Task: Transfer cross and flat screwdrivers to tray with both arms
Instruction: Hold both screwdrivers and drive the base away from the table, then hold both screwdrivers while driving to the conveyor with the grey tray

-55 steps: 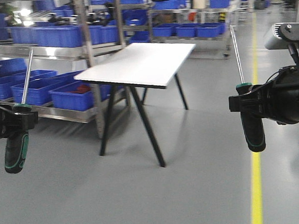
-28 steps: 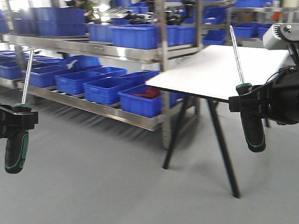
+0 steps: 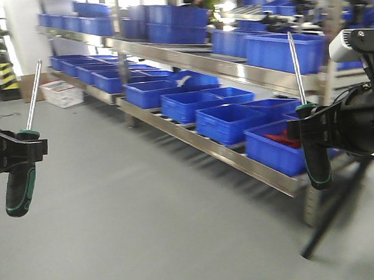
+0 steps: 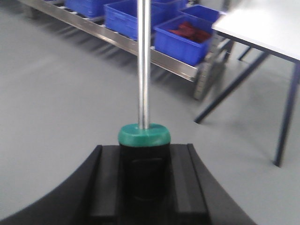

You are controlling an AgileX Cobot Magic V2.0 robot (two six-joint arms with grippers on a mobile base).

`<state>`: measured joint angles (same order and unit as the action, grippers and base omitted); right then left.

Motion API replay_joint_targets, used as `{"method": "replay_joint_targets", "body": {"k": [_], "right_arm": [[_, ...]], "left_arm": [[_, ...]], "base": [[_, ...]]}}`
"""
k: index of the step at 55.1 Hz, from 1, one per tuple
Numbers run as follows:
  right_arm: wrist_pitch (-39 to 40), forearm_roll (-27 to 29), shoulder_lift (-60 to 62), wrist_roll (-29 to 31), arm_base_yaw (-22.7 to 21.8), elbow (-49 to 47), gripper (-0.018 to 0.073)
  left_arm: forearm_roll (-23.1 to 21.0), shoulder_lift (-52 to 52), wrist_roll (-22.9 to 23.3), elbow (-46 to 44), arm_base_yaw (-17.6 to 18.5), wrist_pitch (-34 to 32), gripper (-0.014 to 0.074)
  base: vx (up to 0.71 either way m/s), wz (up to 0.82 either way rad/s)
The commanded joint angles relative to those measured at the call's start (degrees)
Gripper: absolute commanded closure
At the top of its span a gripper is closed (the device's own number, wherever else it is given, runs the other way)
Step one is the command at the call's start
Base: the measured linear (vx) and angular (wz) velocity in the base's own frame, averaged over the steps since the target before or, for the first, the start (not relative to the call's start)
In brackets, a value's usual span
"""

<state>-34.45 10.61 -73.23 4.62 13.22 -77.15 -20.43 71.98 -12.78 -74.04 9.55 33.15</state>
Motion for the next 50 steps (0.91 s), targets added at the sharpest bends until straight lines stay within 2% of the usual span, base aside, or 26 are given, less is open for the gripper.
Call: {"method": "replay_joint_targets", "body": {"k": [1,29,50], "right_arm": [[5.0,0.5,1.8,0.0,-0.2,-2.1,0.0567],[4.9,0.4,1.8,0.0,-0.2,-2.1,0.0567],[4.9,0.4,1.8,0.0,-0.2,-2.1,0.0567]], "left_arm": [[-1.4,-1.5,0.5,-1.8,0.3,-4.9,0.0602],[-1.4,-1.5,0.5,-1.8,0.3,-5.0,0.0602],[-1.4,-1.5,0.5,-1.8,0.3,-5.0,0.0602]], "base": [[0.59,0.57],[0.60,0.56],[0.62,0.41]]}}
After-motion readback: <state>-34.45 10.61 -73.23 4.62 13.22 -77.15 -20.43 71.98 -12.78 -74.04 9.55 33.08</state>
